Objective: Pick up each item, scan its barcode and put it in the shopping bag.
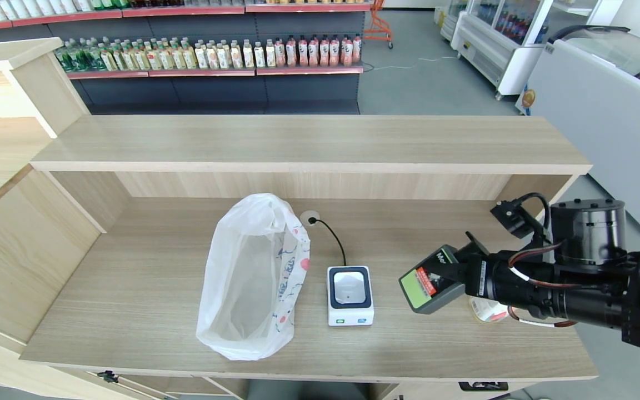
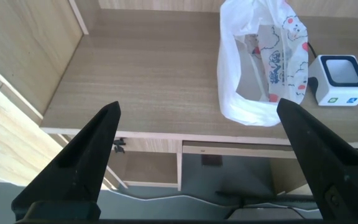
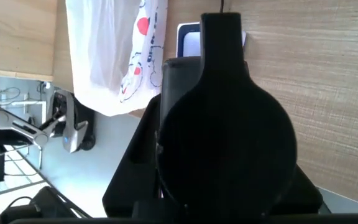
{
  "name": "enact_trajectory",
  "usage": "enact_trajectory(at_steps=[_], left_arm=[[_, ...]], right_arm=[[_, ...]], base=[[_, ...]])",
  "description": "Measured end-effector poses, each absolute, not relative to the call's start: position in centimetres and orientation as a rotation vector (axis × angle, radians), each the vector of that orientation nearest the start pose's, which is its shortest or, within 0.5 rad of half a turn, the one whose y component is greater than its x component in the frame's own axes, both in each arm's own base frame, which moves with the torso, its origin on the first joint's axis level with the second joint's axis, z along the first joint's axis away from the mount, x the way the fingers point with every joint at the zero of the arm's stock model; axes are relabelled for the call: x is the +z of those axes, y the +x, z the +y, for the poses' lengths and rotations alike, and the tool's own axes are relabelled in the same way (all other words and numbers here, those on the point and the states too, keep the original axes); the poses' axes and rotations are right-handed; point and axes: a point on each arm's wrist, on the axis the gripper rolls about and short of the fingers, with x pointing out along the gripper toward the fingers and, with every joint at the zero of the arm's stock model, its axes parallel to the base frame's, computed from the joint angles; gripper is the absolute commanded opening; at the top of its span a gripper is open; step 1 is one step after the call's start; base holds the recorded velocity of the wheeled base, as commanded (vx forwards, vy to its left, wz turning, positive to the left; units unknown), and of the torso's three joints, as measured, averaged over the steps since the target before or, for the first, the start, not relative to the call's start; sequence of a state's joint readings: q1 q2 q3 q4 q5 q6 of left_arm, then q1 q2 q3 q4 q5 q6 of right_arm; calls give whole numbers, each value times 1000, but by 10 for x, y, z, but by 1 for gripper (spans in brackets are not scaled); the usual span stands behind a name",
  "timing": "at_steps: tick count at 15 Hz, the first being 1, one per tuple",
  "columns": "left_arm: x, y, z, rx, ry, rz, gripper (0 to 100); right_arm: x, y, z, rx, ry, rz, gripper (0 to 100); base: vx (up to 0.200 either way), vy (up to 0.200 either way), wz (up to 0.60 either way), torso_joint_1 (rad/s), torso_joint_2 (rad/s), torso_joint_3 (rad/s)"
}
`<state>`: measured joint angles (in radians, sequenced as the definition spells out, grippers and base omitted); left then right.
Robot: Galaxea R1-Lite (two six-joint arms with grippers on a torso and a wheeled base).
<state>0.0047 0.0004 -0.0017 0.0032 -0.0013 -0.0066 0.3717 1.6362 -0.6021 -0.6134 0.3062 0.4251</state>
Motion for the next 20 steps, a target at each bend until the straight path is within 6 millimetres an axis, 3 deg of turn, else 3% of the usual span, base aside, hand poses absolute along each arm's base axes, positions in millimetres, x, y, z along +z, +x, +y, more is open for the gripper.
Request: enact_trajectory(at_steps=[5, 11, 20], left_arm=[[76, -23, 0, 4, -2, 2, 100], [76, -23, 0, 5, -1, 2, 100], [76, -23, 0, 5, -1, 2, 100]], right_arm=[[138, 254, 120, 550, 361, 534, 0], [104, 281, 135, 455, 189, 542, 0], [73, 314, 150, 432, 175, 564, 0]], base=[[0, 200, 0, -3, 7, 4], [0, 0, 0, 0, 0, 0], [0, 0, 0, 0, 0, 0]])
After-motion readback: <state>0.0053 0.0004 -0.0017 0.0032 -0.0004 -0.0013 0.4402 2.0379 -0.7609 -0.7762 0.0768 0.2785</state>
